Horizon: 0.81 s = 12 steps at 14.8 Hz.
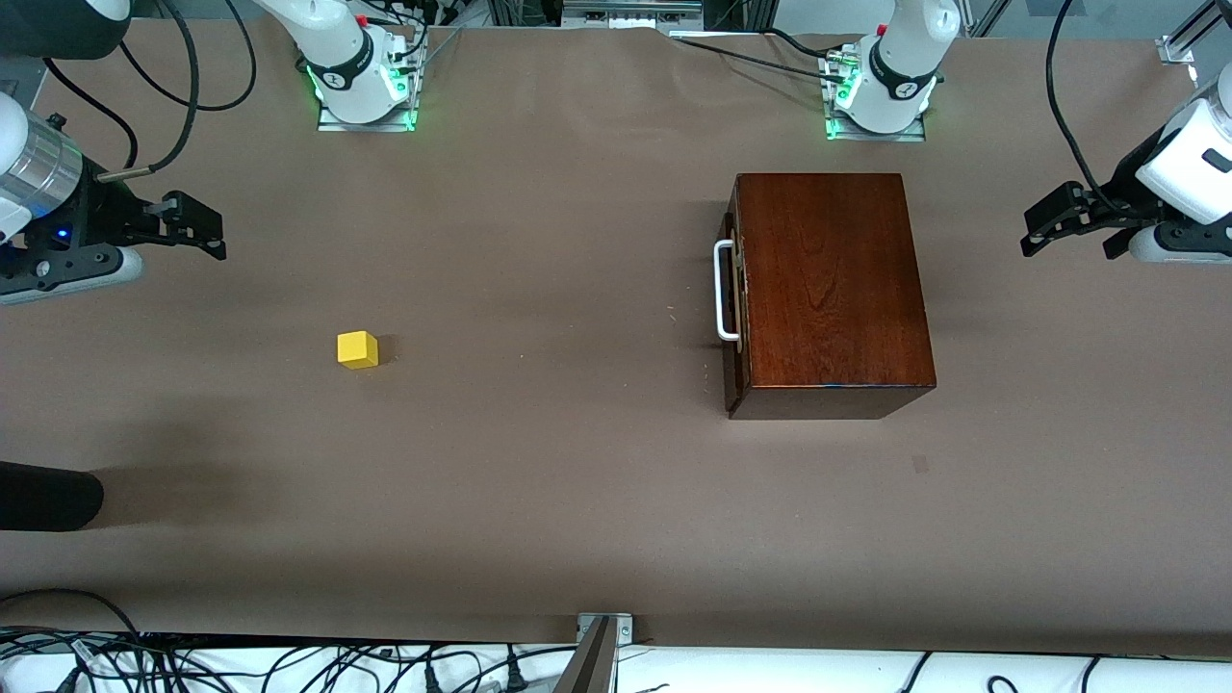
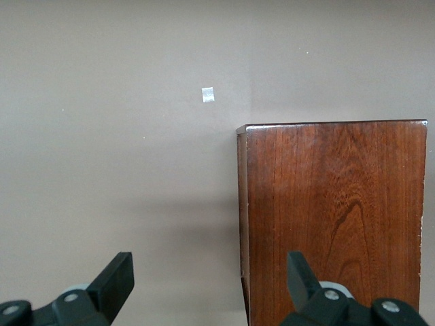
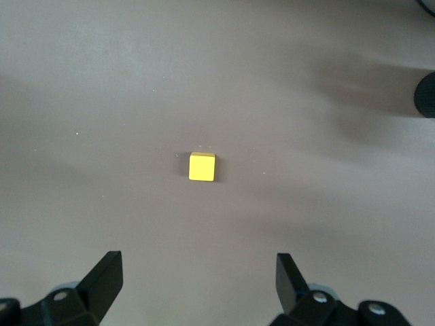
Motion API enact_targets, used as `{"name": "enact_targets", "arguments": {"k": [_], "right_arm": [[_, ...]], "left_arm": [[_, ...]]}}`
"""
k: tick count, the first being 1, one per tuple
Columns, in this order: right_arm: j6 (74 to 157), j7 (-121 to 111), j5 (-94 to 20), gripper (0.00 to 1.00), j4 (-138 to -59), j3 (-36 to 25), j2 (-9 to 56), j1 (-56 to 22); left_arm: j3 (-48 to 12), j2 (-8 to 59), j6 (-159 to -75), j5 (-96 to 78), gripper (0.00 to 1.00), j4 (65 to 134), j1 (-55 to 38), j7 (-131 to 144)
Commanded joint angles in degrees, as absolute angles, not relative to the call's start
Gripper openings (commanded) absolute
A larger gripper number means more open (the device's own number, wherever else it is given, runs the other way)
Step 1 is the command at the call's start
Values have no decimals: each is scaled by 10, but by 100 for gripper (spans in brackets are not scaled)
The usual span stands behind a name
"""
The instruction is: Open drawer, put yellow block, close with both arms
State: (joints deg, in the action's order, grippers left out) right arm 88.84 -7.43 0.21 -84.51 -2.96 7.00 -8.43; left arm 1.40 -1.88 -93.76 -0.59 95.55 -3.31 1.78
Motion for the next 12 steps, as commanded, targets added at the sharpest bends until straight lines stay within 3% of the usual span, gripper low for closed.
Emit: {"name": "enact_targets", "arguments": {"k": [1,12], "right_arm": [[877,-71,9,100,-833,-25,74,-79],[877,-59,8,100,-833,-25,74,-79]], "left_arm": [[12,-22,-926,-7,100,947,-33,9],[13,-22,-897,-7,100,946,-33,11]]}}
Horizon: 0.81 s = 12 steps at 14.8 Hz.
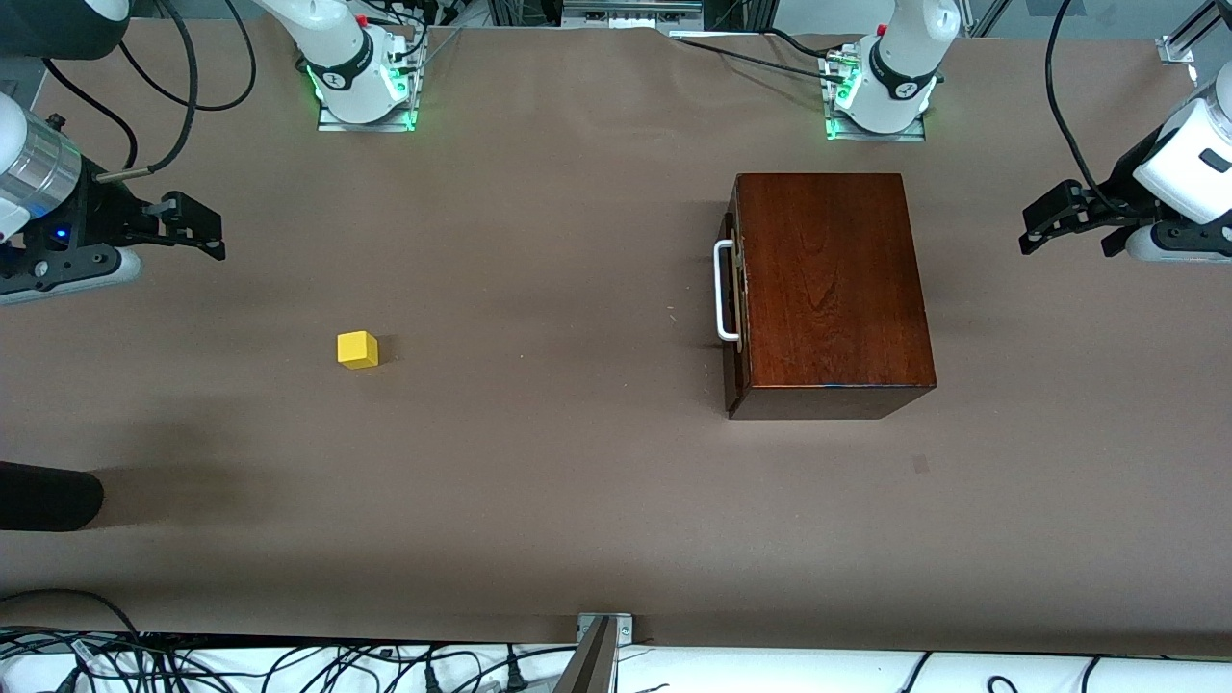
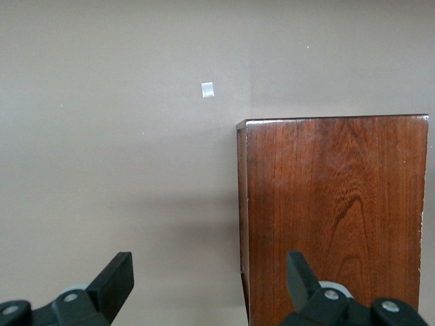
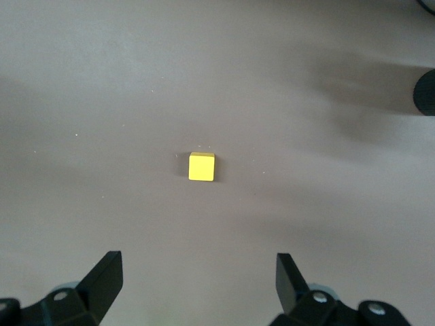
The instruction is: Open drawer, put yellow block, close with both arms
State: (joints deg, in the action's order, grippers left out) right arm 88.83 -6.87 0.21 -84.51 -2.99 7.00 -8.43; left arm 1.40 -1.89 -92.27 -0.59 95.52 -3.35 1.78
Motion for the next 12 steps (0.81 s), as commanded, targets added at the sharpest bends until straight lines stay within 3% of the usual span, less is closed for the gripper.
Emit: {"name": "enact_targets", "arguments": {"k": [1,12], "right_arm": [[877,-59,8,100,-833,-25,74,-79],[876,-59,8,100,-833,-25,74,-79]], "left_arm": [[13,-22,-895,-7,100,943,-33,11],[3,-2,-847,-9,100,918,-34,11]]}}
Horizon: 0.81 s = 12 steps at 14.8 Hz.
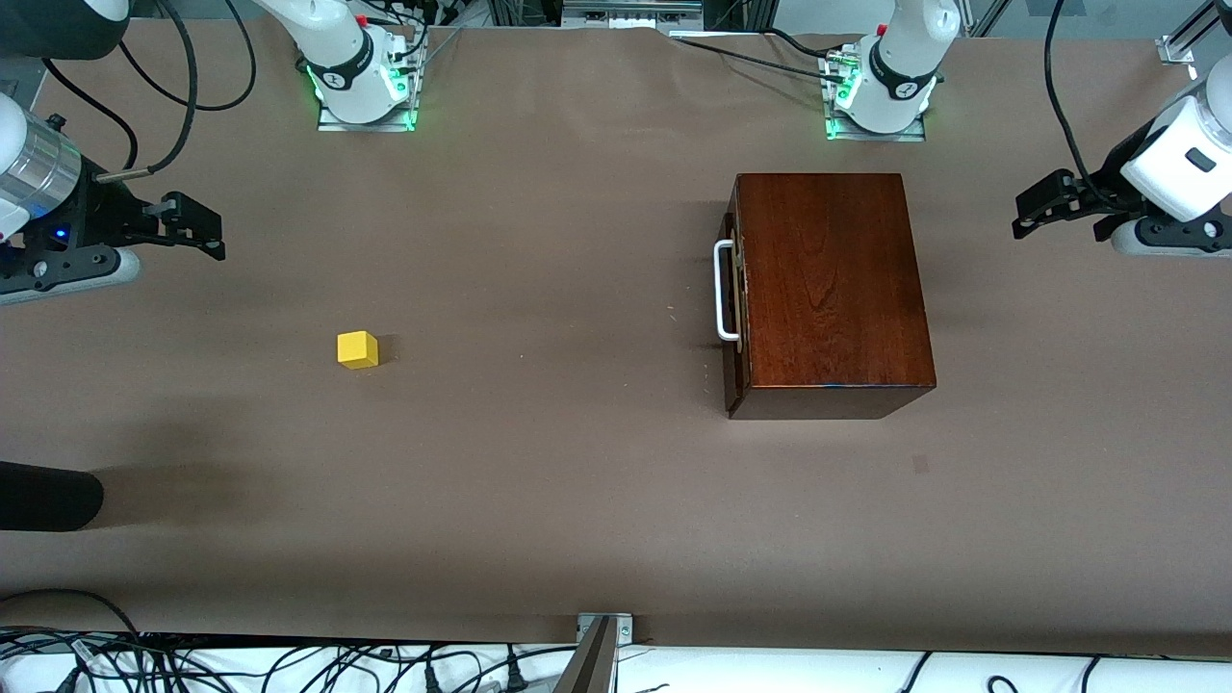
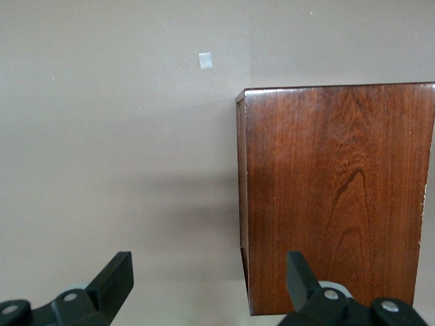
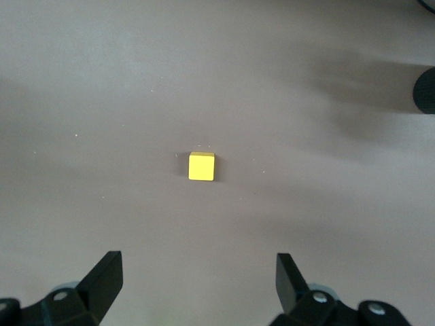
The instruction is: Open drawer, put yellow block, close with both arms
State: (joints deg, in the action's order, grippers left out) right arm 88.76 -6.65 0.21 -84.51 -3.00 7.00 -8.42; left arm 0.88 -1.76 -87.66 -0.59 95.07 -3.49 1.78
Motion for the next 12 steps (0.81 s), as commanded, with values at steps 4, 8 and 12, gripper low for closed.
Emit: {"name": "enact_targets", "arguments": {"k": [4,8,12], "right_arm": [[869,-36,4,100,-833,-25,74,-80],[861,-11,4,100,-832,-24,74,-82],[861,-11,4,100,-833,-24,74,-81]], "left_arm": [[2,26,-802,-7,100,889,-35,4],[-8,28,-803,-16,100,890,-49,7],[-95,88,-812,-22,100,880,-58,12]]}}
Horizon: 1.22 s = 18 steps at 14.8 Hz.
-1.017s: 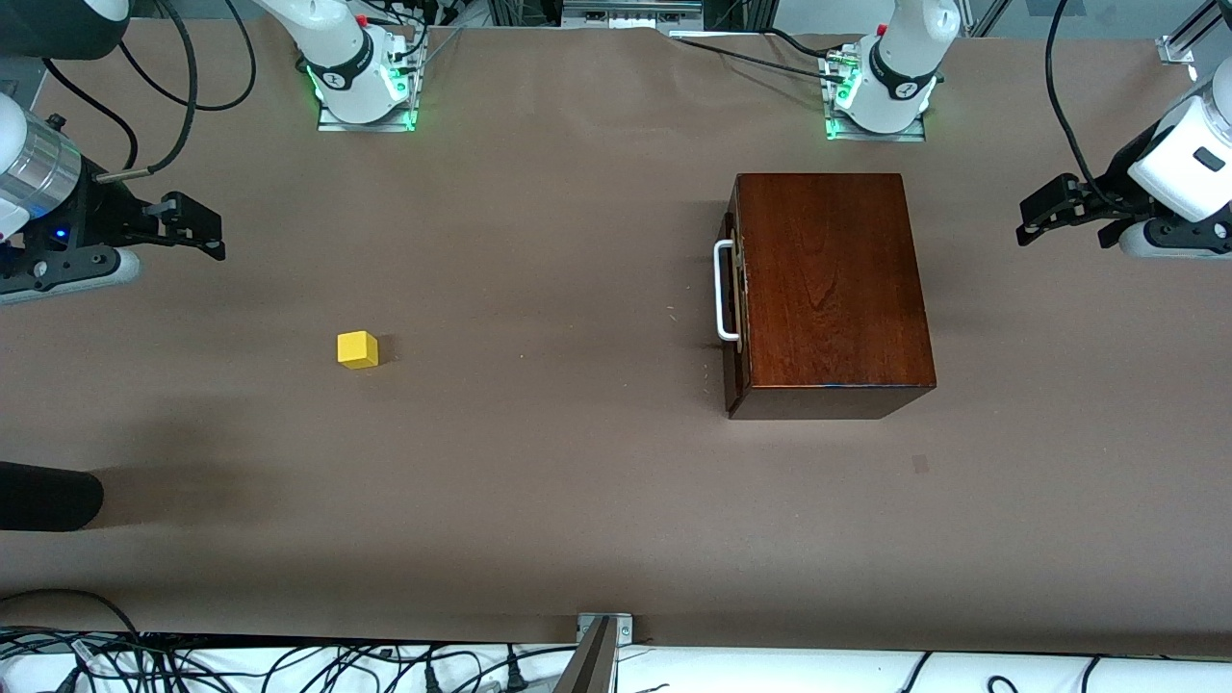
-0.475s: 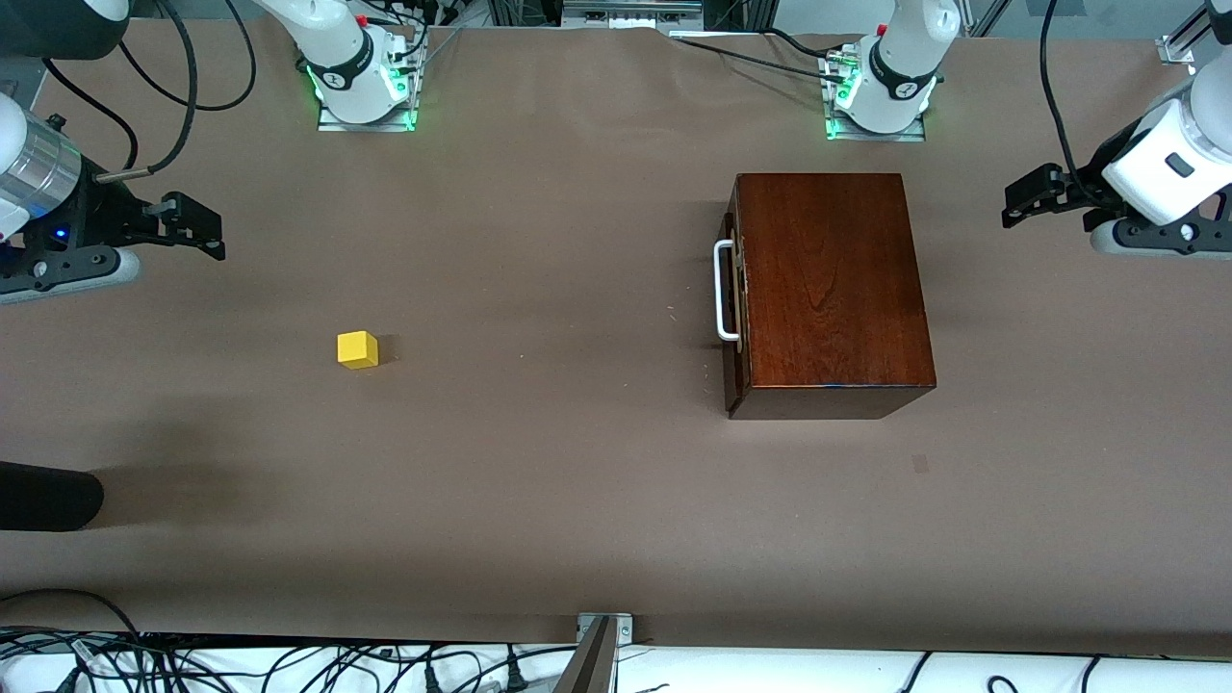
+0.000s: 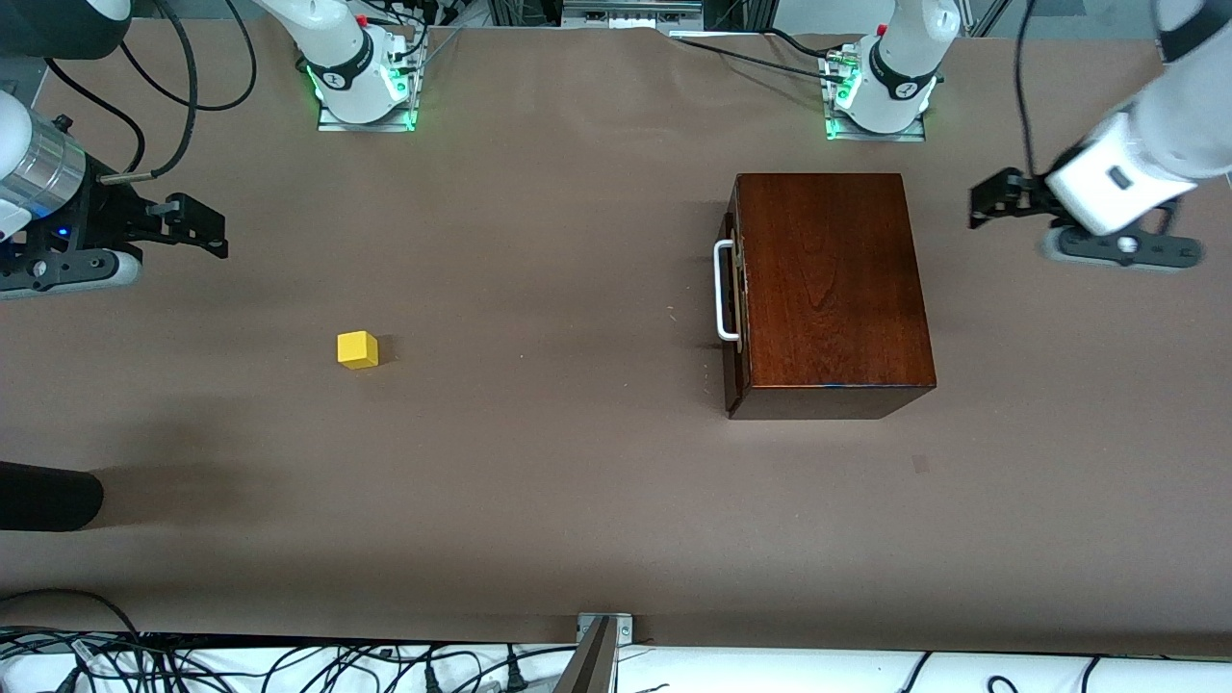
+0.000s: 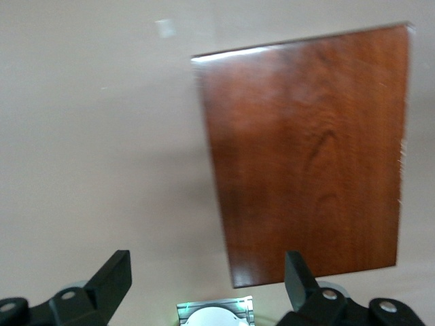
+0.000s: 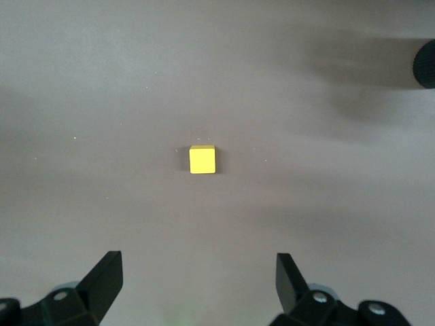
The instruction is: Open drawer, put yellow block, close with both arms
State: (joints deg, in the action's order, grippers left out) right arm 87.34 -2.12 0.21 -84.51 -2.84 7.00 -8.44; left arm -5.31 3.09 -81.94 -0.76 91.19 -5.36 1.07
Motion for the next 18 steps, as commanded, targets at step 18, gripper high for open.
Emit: {"name": "enact_targets", "arguments": {"k": [18], "right_arm": [[868,-16,4,100,-822,-22,74,-86]], "left_arm": [[-178,296,-1037,99,100,910,-243,392]]}}
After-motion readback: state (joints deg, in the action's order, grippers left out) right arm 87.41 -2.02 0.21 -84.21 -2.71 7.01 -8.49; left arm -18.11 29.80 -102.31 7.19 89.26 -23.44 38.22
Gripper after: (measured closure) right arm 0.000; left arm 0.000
